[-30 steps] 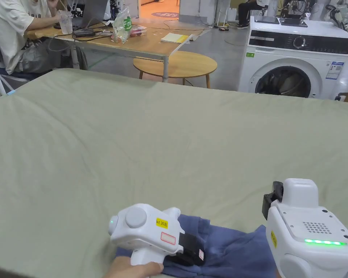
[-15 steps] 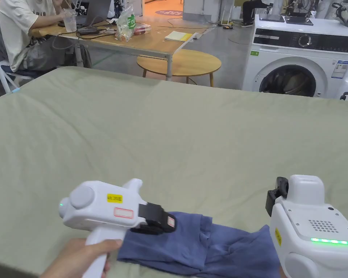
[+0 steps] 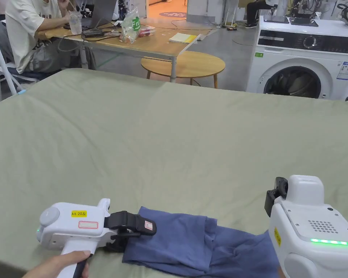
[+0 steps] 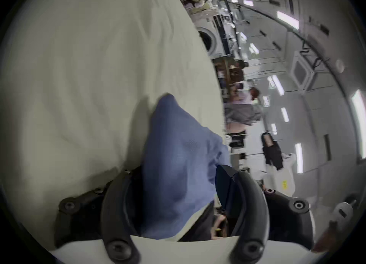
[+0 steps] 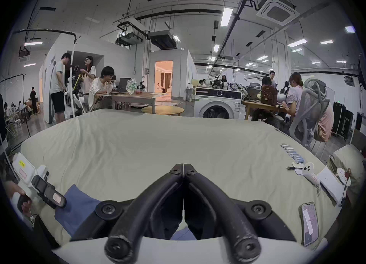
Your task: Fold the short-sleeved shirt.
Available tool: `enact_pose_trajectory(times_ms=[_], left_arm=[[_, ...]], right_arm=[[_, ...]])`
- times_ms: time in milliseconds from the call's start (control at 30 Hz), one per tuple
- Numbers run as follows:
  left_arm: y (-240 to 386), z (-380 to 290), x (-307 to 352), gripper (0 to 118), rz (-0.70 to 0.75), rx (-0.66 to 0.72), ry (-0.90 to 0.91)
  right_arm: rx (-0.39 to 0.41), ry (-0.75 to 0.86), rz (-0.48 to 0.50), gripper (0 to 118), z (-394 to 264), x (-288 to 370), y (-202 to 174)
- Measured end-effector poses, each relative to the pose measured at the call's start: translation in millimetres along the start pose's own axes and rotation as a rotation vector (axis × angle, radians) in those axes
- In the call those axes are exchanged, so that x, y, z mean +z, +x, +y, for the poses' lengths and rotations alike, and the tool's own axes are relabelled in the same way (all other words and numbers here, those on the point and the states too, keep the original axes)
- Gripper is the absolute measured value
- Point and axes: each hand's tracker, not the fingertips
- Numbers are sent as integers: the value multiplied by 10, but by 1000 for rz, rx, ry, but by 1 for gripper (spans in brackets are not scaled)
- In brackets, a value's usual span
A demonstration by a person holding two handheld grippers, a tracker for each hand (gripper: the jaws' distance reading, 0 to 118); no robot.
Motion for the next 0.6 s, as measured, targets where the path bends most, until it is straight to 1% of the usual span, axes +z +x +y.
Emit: enact_pose_trajectory(times_ms=[33,67,100,167,200,233,333,433,600], left_arm=[[-34,-12,-51,47,-16,-6,-4],[-45,-31,-90,18,-9,-12,10],[-47,-31,-124,7,8,-8,9],[-65,-73,-173,6,99,-12,44],[-68,-99,-155,5,26,-11,57],[-63,-113,-108,5,11,-10,73],[98,-148,-7,4,61,-76,94],[295,-147,185,4,20,-102,129],[792,-122,737,4,111,-222,208]], right_arm=[[-3,0,-1,0,4,2,6],[-6,1,-2,0,7,6,15],[-8,2,-2,0,10,11,22],[-10,11,-7,0,18,33,44],[-8,14,-11,0,24,43,52],[-7,16,-14,0,33,49,68],[-7,18,-19,0,60,51,115],[-12,22,-27,0,83,45,159],[-26,25,-27,0,107,45,177]])
